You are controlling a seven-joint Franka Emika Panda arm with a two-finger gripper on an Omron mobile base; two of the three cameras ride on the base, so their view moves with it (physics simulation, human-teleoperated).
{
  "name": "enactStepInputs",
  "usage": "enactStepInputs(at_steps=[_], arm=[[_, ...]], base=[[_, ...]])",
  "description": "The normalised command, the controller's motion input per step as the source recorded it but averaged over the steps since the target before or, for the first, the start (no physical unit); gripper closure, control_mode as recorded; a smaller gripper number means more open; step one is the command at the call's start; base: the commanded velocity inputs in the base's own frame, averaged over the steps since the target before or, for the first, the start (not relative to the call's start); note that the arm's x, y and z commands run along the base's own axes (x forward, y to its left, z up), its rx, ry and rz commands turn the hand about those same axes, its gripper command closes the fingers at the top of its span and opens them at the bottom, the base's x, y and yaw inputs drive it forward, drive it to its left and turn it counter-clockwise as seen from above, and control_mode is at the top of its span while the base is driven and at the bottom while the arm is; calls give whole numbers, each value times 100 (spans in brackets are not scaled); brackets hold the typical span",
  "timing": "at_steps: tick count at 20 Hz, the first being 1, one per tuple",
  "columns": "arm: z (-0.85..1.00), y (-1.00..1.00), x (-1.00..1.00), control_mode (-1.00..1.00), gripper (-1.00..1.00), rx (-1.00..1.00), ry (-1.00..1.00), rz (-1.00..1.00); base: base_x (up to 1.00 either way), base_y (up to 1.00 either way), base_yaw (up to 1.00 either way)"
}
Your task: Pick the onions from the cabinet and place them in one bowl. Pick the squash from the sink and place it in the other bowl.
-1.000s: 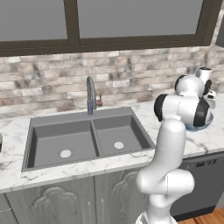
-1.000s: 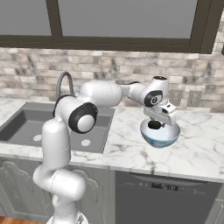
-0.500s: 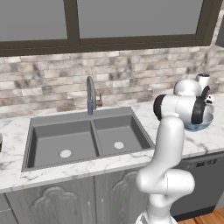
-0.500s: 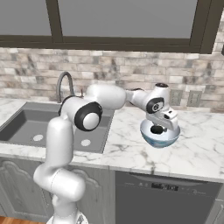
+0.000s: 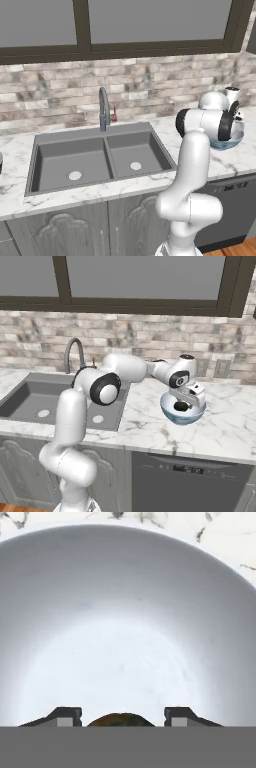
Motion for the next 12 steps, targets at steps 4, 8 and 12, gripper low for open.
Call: enactStepInputs(at_steps=[4, 8, 12], arm=[[0, -10, 2, -100, -100, 0, 0, 0], [1, -11, 2, -100, -100, 0, -1, 0], [16, 4, 11, -100, -100, -1, 1, -1]], base=[[0, 0, 0], [0, 0, 0], [0, 0, 0]])
